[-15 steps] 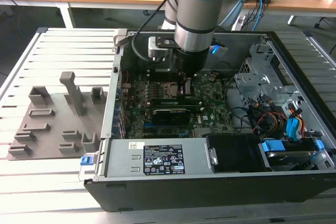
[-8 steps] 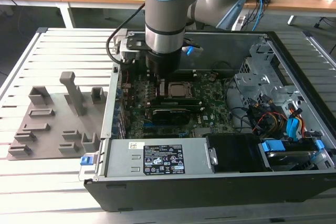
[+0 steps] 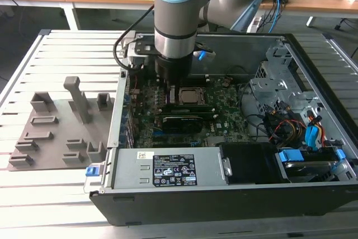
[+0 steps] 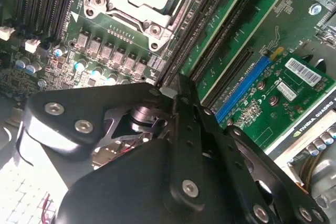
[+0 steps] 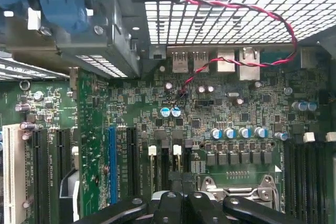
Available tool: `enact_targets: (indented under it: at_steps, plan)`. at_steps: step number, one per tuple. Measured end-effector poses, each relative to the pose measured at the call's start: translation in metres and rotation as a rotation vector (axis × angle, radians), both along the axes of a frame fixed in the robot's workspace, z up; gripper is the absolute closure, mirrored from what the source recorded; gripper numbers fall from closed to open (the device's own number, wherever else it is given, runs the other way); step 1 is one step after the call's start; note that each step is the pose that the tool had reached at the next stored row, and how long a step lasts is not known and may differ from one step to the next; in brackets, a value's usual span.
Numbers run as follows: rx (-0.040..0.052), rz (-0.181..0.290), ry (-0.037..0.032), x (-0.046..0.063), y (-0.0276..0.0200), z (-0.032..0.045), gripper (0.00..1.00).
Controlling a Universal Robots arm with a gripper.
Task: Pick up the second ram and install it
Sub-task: 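Press down the second ram until it locks into place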
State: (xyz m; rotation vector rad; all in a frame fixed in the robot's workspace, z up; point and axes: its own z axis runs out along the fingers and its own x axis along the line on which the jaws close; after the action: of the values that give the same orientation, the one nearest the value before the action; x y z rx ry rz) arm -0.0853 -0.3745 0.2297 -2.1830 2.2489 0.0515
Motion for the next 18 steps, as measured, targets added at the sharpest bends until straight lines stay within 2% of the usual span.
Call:
enact_targets:
  at_steps: [1,2,3,4,6,7,8,10,12,15,18]
  plan:
    - [-0.0012,0.000,0.0006,0.001,-0.0002,0.0074,0.89]
    - [-0.0011,0.000,0.0024,0.003,-0.0002,0.0097,0.89]
    - [0.0003,0.000,0.0073,0.009,-0.0003,0.0099,0.89]
    - [0.0007,0.000,0.0143,0.015,-0.0003,0.0100,0.89]
    - [0.0019,0.000,0.0377,0.037,-0.0003,0.0099,0.89]
    - [0.0020,0.000,0.0458,0.047,-0.0003,0.0099,0.89]
    - [0.0019,0.000,0.0495,0.052,-0.0004,0.0100,0.89]
    - [0.0018,0.000,0.0494,0.053,-0.0003,0.0134,0.89]
    - [0.0017,0.000,0.0495,0.053,-0.0003,0.0379,0.89]
    - [0.0018,0.000,0.0495,0.053,-0.0003,0.0617,0.89]
    - [0.0032,0.000,0.0494,0.053,-0.0003,0.0644,0.89]
